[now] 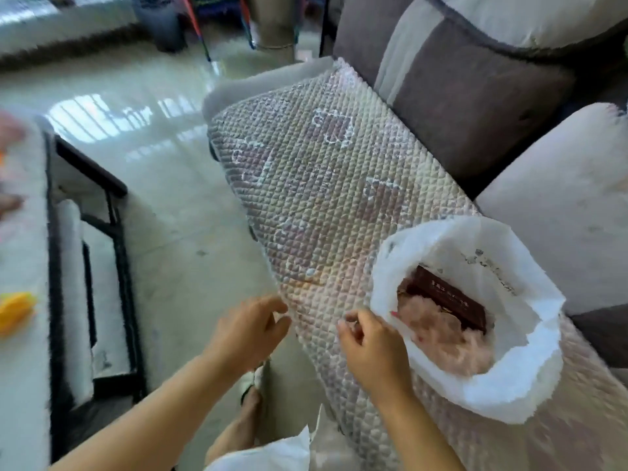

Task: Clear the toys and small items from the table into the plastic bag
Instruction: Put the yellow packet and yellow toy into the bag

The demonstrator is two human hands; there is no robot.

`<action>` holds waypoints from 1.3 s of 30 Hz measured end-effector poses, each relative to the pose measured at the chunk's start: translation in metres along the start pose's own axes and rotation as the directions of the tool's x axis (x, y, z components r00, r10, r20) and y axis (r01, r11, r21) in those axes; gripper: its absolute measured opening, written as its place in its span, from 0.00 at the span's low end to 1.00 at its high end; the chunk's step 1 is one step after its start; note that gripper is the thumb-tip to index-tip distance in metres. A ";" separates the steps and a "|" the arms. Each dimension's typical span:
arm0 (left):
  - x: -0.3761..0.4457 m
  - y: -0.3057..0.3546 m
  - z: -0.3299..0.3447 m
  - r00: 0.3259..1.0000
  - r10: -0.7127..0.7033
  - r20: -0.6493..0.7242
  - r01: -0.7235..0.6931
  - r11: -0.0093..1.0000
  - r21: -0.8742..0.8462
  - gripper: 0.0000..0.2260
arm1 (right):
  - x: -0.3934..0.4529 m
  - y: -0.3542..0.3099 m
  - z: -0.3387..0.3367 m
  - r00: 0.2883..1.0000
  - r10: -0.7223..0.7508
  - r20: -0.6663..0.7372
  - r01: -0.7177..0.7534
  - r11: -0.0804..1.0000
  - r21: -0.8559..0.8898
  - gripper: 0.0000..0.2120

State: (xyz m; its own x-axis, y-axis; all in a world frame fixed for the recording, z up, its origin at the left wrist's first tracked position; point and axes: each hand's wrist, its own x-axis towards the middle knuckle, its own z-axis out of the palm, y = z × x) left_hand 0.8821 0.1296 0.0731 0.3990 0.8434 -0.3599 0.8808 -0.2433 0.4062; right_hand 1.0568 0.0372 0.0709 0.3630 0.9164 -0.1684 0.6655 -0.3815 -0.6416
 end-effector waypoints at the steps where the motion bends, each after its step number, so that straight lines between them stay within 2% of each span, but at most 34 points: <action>1: -0.012 -0.018 -0.006 0.998 -0.055 -0.024 0.055 0.998 -0.015 0.11 | 0.001 -0.017 0.011 0.998 -0.038 0.041 0.038 0.999 0.000 0.07; 5: -0.061 -0.086 -0.029 0.959 -0.268 -0.094 0.248 0.951 -0.184 0.10 | 0.000 -0.081 0.056 0.969 -0.177 0.175 0.178 0.984 0.012 0.07; 10: -0.129 -0.176 -0.050 0.851 -0.512 -0.121 0.433 0.812 -0.391 0.10 | -0.013 -0.159 0.124 0.894 -0.320 0.313 0.322 0.946 0.045 0.06; 14: -0.187 -0.256 -0.055 0.697 -0.703 -0.139 0.564 0.658 -0.498 0.09 | -0.034 -0.214 0.196 0.785 -0.439 0.437 0.456 0.887 0.071 0.08; 18: -0.235 -0.324 -0.055 0.545 -0.830 -0.121 0.653 0.510 -0.560 0.09 | -0.059 -0.263 0.255 0.649 -0.505 0.569 0.563 0.822 0.088 0.12; 20: -0.252 -0.353 -0.055 0.497 -0.863 -0.093 0.661 0.446 -0.603 0.11 | -0.069 -0.286 0.279 0.600 -0.513 0.614 0.588 0.803 0.095 0.13; 26: -0.262 -0.453 -0.056 0.452 -0.888 -0.086 0.651 0.394 -0.649 0.14 | -0.072 -0.352 0.370 0.540 -0.502 0.676 0.624 0.777 0.078 0.15; 29: -0.246 -0.507 -0.055 0.445 -0.893 -0.067 0.648 0.373 -0.664 0.16 | -0.057 -0.377 0.424 0.544 -0.468 0.697 0.620 0.783 0.041 0.17; 33: -0.217 -0.579 -0.052 0.460 -0.880 -0.122 0.645 0.425 -0.635 0.21 | -0.031 -0.400 0.491 0.570 -0.442 0.693 0.638 0.769 -0.035 0.18; 39: -0.174 -0.689 -0.053 0.387 -0.893 -0.231 0.744 0.450 -0.494 0.33 | -0.001 -0.423 0.581 0.564 -0.454 0.690 0.692 0.715 -0.095 0.23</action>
State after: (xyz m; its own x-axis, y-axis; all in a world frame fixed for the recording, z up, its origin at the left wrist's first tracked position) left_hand 0.1925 0.1757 -0.1000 -0.6909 0.6542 -0.3077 0.5671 0.7544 0.3305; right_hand 0.3963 0.2681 -0.0921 -0.5475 0.7732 -0.3200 0.7893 0.3502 -0.5043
